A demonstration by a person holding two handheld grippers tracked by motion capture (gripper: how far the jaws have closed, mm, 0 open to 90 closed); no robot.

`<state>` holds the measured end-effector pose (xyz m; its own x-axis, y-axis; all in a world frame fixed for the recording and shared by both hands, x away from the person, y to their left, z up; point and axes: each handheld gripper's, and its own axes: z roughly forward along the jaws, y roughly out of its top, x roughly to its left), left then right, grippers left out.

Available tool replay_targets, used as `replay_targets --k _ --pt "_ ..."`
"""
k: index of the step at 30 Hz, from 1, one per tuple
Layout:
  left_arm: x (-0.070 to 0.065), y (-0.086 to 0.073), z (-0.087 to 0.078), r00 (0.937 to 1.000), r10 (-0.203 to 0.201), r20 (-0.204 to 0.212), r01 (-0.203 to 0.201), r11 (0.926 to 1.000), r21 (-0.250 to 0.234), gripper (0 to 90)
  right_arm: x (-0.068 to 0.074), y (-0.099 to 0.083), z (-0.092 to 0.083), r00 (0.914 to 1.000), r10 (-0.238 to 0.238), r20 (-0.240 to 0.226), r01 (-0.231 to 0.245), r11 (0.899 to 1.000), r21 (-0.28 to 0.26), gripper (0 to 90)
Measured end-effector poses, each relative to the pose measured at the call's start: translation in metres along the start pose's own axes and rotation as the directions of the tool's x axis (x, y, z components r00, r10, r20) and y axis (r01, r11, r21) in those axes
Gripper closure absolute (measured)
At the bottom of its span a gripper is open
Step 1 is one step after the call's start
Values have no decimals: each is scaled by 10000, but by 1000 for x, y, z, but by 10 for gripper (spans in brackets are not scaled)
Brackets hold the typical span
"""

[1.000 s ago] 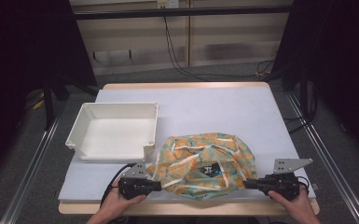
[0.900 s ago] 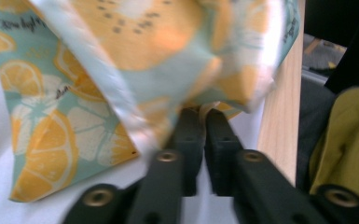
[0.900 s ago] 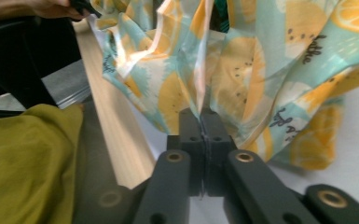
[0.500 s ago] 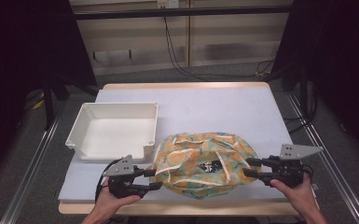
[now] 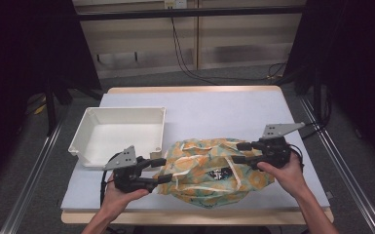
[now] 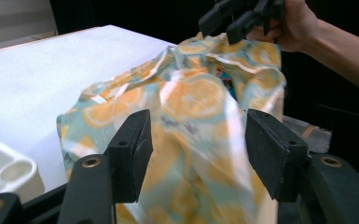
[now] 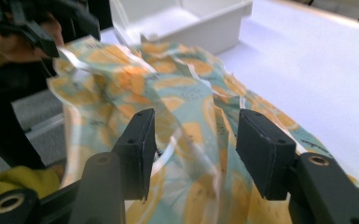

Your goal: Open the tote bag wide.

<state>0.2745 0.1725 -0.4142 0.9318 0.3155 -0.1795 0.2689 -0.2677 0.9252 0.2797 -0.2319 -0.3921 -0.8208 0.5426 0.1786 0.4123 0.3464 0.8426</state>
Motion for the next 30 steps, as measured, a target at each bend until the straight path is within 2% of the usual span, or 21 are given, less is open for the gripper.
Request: replay_targets --k 2,3,4,6,7,11,13,15,17,18,20,22,23,25,27,28,30 --pt "4 2 9 9999 -65 -81 66 9999 79 390 -3 -3 11 10000 57 -59 -54 9988 481 508" --pt "5 3 14 10000 4 -37 -3 9999 163 389 -3 -4 13 10000 38 67 -41 9984 568 608" --pt "5 3 16 10000 33 -13 -33 9999 148 389 -2 -7 15 10000 -25 -53 28 9984 569 716" --pt "4 5 21 10000 32 32 -33 9999 124 390 3 -9 13 9999 -99 36 98 9996 270 848" --pt "3 6 22 9999 75 121 -76 9999 127 390 7 -9 10 9998 -197 -74 197 9998 16 877" --pt "-2 9 22 9996 247 127 -248 9996 93 394 27 -8 -6 9972 -471 -576 435 9971 -627 894" --pt "-4 10 23 9993 288 251 -290 9996 75 391 35 -9 -12 9947 -563 -856 496 9957 -779 896" --pt "-7 10 26 9986 416 311 -425 9987 284 390 44 -14 -16 9923 -577 -1096 481 9950 -876 896" --pt "-10 9 33 9972 324 673 -344 9990 284 395 49 -23 -16 9915 -538 -1186 450 9961 -753 896" --pt "-12 10 35 9964 360 771 -390 9985 382 426 51 -29 -14 9914 -488 -1216 415 9972 -622 896" --pt "-15 12 40 9928 304 1161 -333 9992 223 556 53 -42 -12 9918 -313 -1239 259 9986 -451 896" --pt "-16 16 44 9900 537 1308 -558 9984 122 702 55 -54 -10 9926 -247 -1192 225 9996 -192 896" --pt "-16 18 47 9891 486 1387 -500 9987 67 725 55 -60 -10 9925 -118 -1215 104 9999 -127 896" --pt "-16 25 53 9872 439 1536 -426 9990 -112 721 56 -69 -8 9937 -129 -1114 149 9997 172 895" --pt "-15 31 58 9875 414 1521 -380 9990 -254 716 57 -74 -7 9922 -42 -1243 78 9996 287 895" --pt "-16 33 64 9898 490 1338 -498 9988 22 702 58 -75 -7 9927 -57 -1202 101 9993 362 888" --pt "-20 32 75 9893 594 1333 -671 9963 539 682 57 -76 -9 9933 -122 -1152 159 9994 313 778"
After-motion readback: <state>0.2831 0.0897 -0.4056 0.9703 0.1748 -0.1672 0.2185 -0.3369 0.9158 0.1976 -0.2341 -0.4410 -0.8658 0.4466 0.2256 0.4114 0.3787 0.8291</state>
